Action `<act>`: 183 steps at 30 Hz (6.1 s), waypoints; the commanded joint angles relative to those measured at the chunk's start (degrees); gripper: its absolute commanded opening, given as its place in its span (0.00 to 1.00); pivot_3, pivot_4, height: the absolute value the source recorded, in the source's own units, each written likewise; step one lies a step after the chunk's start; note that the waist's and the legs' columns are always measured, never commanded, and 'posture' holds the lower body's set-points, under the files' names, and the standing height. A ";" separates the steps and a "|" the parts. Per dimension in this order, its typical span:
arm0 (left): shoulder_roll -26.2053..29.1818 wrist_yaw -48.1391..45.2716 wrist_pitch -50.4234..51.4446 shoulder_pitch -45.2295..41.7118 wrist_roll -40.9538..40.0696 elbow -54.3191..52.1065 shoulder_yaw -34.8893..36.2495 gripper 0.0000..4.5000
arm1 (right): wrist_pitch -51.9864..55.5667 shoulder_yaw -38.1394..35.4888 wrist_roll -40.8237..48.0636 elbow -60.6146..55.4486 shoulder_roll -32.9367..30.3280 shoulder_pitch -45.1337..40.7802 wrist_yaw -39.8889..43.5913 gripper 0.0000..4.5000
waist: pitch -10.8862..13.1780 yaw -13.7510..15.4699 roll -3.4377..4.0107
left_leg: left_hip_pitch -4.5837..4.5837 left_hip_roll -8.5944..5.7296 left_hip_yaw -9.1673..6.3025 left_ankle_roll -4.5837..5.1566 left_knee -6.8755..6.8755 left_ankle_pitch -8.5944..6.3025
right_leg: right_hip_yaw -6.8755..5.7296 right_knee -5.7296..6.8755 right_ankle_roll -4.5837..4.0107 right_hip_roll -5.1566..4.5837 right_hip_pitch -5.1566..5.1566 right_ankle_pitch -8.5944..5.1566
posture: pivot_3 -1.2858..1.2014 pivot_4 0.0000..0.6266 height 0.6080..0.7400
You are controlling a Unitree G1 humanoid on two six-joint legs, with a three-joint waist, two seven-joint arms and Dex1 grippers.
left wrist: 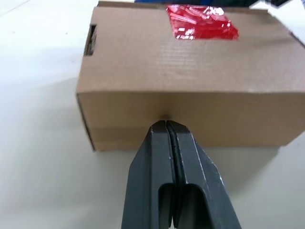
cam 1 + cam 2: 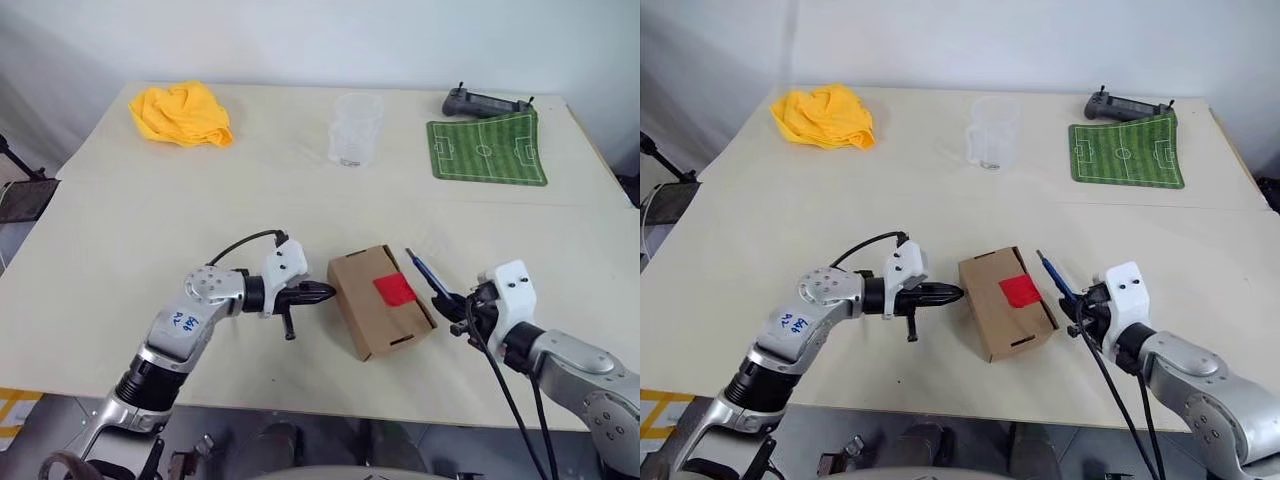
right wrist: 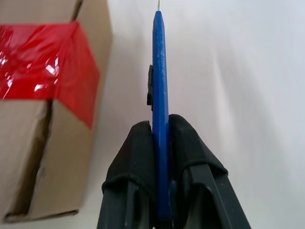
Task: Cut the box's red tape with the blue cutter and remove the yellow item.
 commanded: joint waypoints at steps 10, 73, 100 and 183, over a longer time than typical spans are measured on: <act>-6.87 8.04 -7.22 -7.06 5.90 10.01 0.51 0.00 | 7.78 2.05 1.54 -9.67 2.65 -1.75 -7.48 0.04 | -0.02 0.07 -0.03 | 0.01 -0.05 0.02 0.02 0.03 0.03 | -0.24 0.03 0.06 0.01 -0.01 0.03 | 0.52 0.24 1.00; 0.09 -8.15 -11.19 3.19 -1.31 1.14 0.60 0.00 | -20.52 7.66 -18.70 27.18 -3.39 -24.48 21.35 0.04 | -0.02 -0.11 -0.02 | 0.01 -0.03 0.05 0.00 0.02 0.07 | -0.38 0.03 0.06 0.01 -0.03 0.03 | 0.52 0.24 1.00; -19.31 -13.86 -30.64 -30.01 7.45 38.14 -4.23 0.00 | 3.91 -24.25 69.03 4.08 -44.86 3.36 -27.42 0.04 | 0.11 0.09 -0.29 | -0.12 -0.07 0.16 0.38 0.10 0.11 | -0.50 -0.72 0.61 -0.14 0.39 0.34 | 0.52 0.24 1.00; -13.13 -10.03 -14.14 -19.75 9.99 23.04 -5.47 0.00 | -2.31 7.35 69.03 13.00 -39.32 -19.49 -36.50 0.04 | 0.08 1.68 -0.23 | -0.26 -0.07 0.07 0.45 0.13 0.11 | -0.47 -1.01 0.65 -0.17 0.33 0.43 | 0.52 0.24 1.00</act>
